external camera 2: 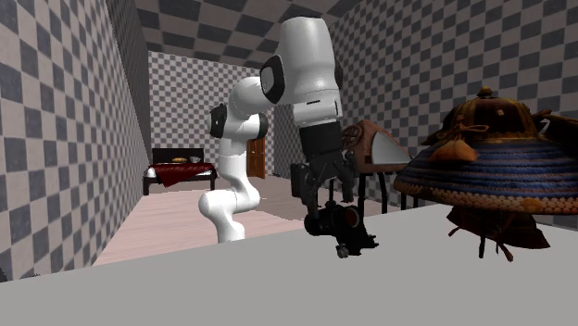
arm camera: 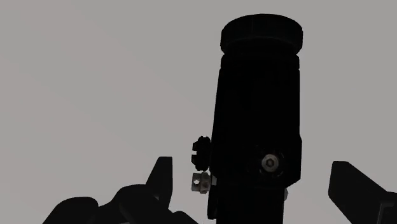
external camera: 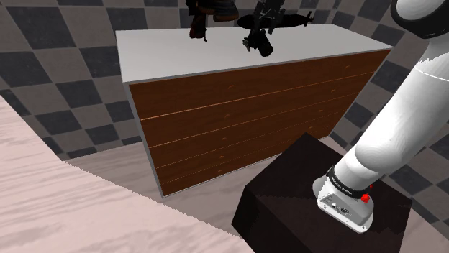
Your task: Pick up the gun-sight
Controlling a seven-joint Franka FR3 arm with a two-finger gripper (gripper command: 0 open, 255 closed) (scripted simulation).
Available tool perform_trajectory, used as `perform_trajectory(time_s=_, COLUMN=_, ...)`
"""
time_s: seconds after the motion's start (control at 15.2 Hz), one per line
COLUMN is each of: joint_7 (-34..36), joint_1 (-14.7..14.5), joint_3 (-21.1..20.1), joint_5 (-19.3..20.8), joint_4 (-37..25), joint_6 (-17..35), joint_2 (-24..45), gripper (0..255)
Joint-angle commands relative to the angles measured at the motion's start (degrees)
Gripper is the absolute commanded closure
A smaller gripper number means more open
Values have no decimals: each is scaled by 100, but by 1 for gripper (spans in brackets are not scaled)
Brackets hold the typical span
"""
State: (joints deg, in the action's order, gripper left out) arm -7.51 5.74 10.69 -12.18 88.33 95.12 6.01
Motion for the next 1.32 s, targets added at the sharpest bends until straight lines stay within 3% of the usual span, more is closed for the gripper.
perform_trajectory(time_s=0.0, joint_7=-19, joint_1=-10, joint_3=-6, joint_5=-1, joint_4=173, joint_6=162, joint_2=-14, gripper=0)
perform_trajectory(time_s=0.13, joint_7=-26, joint_1=-11, joint_3=-7, joint_5=-1, joint_4=226, joint_6=208, joint_2=-21, gripper=0)
perform_trajectory(time_s=0.2, joint_7=-25, joint_1=-12, joint_3=-8, joint_5=0, joint_4=225, joint_6=207, joint_2=-21, gripper=255)
perform_trajectory(time_s=0.79, joint_7=-26, joint_1=-12, joint_3=-7, joint_5=-1, joint_4=225, joint_6=208, joint_2=-21, gripper=255)
perform_trajectory(time_s=1.25, joint_7=57, joint_1=16, joint_3=7, joint_5=-15, joint_4=-462, joint_6=-363, joint_2=93, gripper=255)
